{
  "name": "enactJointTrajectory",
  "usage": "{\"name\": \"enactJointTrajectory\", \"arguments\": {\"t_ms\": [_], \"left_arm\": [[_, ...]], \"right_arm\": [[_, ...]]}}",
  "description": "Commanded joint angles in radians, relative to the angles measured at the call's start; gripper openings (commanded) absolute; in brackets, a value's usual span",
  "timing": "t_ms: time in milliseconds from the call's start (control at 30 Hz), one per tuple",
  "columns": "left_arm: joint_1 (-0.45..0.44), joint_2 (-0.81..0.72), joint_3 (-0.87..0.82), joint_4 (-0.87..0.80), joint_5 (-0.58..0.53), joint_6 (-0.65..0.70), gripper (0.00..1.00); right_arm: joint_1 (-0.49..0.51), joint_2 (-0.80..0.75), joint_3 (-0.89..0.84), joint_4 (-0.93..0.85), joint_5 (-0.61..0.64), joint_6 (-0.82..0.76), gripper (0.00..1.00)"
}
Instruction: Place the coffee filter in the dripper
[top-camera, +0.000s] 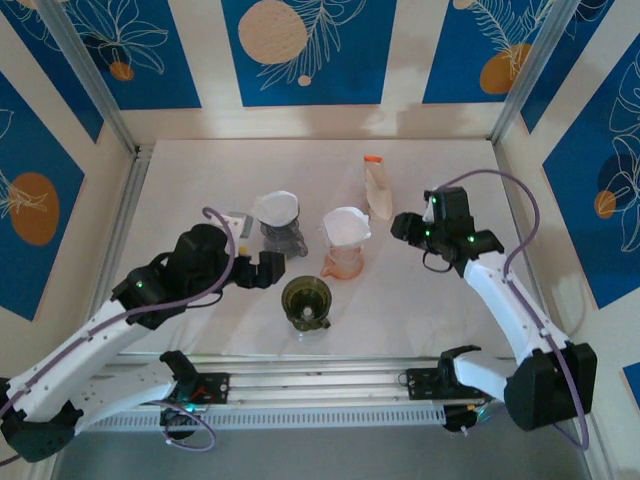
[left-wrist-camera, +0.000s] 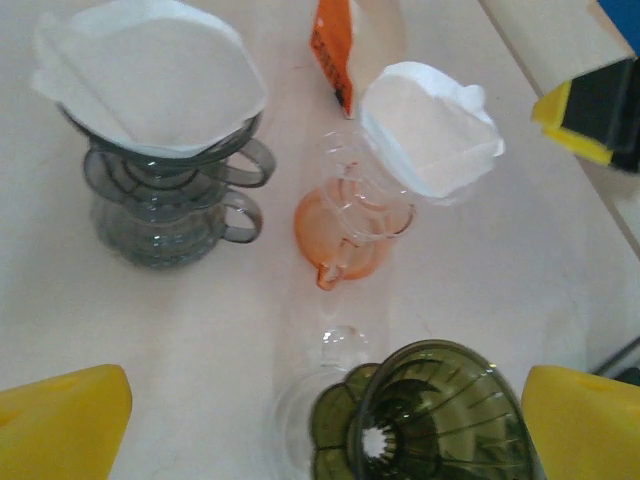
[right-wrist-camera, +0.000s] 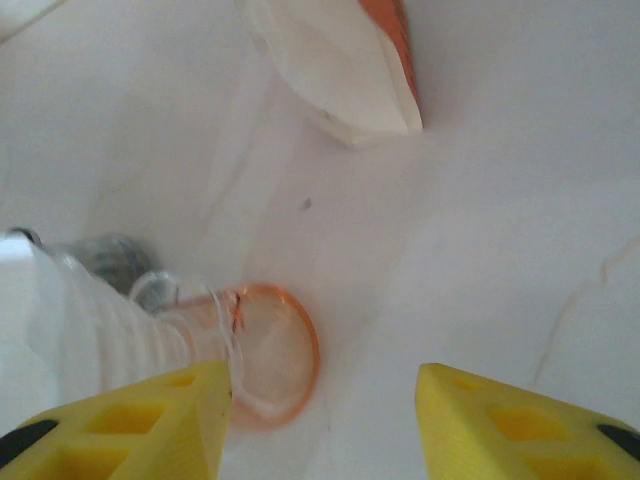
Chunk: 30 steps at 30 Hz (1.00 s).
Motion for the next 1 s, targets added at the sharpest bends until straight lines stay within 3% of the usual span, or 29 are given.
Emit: {"name": "enactJointTrajectory", "arguments": {"t_ms": [0,433,967], "left_arm": [[0.0,-0.031,-0.059,0.038,-0.067,0.009,1.0],[0.001,-0.055,-0.101,-0.03,-0.081,-0.031,1.0],[0.004,-0.049,-0.117,-0.027,-0.074,-0.052,1.0]], "right_arm": [[-0.007,0.11,0.118,-0.008,-0.011,-0.072,0.48],[0.012,0.661,0.627,-0.141,-0.021,-0.263,0.3],[0.06,0.893,0.832,-0.198,0.132,-0.346,0.32]]}}
